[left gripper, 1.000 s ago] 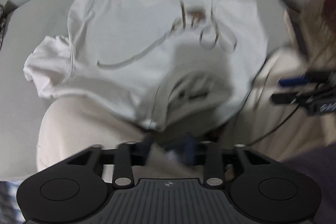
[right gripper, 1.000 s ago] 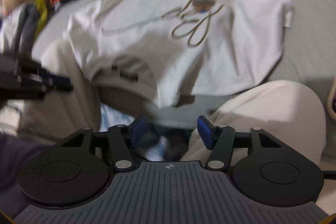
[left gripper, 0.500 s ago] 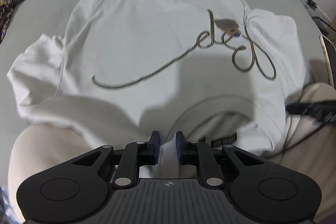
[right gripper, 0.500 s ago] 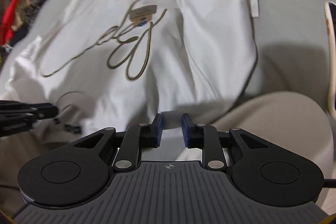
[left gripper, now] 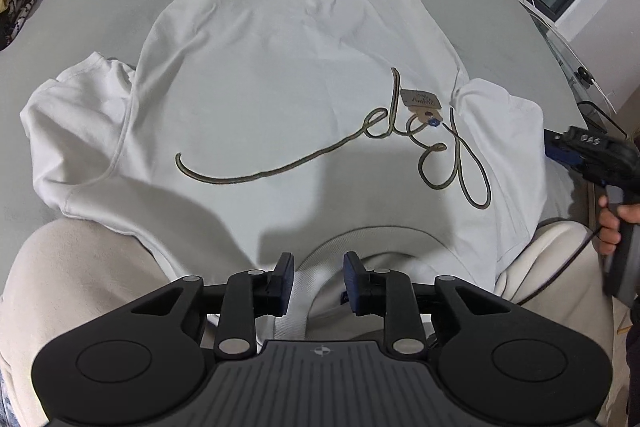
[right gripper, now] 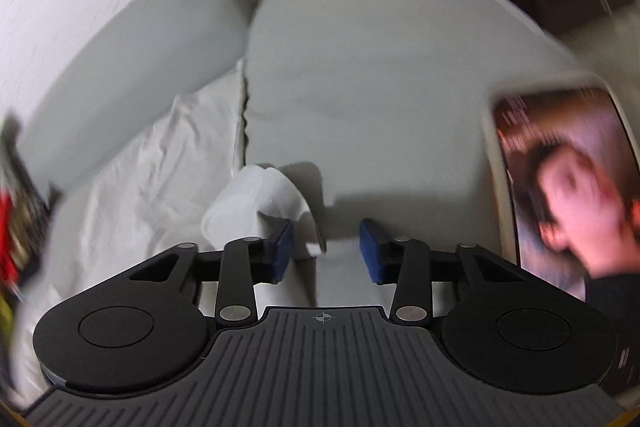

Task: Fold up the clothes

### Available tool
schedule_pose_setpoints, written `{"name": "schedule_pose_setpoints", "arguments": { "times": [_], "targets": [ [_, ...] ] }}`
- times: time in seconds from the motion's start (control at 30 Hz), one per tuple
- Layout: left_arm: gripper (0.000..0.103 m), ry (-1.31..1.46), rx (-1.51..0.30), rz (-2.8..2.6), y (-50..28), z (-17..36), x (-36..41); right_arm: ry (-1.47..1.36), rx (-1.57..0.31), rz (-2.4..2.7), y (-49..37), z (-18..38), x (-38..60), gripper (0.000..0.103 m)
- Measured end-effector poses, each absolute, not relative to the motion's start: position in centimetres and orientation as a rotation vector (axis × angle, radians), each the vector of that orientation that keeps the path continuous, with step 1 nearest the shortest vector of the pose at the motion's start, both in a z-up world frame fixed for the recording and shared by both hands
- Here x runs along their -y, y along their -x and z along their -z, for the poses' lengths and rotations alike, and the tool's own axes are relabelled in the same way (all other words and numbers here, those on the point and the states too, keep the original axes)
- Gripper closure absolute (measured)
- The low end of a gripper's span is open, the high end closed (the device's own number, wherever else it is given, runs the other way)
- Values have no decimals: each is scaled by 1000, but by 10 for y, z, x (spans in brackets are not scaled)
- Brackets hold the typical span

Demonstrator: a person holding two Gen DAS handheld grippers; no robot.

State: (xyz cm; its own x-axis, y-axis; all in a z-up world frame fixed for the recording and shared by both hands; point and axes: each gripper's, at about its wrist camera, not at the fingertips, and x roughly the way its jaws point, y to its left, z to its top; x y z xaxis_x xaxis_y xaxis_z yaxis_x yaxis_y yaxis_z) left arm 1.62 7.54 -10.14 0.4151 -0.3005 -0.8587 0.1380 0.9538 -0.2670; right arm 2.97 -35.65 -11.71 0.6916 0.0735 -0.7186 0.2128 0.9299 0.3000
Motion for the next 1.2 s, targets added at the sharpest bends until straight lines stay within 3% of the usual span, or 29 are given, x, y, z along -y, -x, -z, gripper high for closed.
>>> {"name": "schedule_pose_setpoints", "arguments": {
  "times": [0.2, 0.3, 0.33, 0.47, 0.7, 1.0, 1.03, 1.07, 1.13, 1.2],
  "targets": [
    [77, 163, -1135, 272, -18, 110, -69, -143, -855, 22, -49, 122, 319, 58],
    [76, 164, -1136, 275, -16, 110, -68, -40, -875, 8, -61, 126, 300, 76],
    [76, 165, -1134, 275, -15, 110, -68, -25, -876, -3, -62, 127, 297, 99],
    [76, 182, -1120, 269, -13, 106, -73, -13, -853, -17, -56, 123, 291, 103],
    [76, 225, -1099, 283, -12, 102, -78, -222, -672, 246, -5, 80, 336, 103],
    [76, 211, -1132, 309, -15, 114, -70, -186, -755, 446, 19, 88, 359, 103],
    [76, 208, -1126, 310, -14, 112, -70, -181, -739, 431, 20, 85, 353, 100],
    [76, 205, -1120, 306, -14, 110, -70, -162, -731, 407, 20, 81, 342, 90],
    [71, 190, -1107, 291, -15, 107, -70, -133, -741, 324, 20, 75, 319, 86],
    [69, 159, -1096, 270, -15, 104, -69, -141, -791, 192, 17, 78, 295, 70]
  ]
}}
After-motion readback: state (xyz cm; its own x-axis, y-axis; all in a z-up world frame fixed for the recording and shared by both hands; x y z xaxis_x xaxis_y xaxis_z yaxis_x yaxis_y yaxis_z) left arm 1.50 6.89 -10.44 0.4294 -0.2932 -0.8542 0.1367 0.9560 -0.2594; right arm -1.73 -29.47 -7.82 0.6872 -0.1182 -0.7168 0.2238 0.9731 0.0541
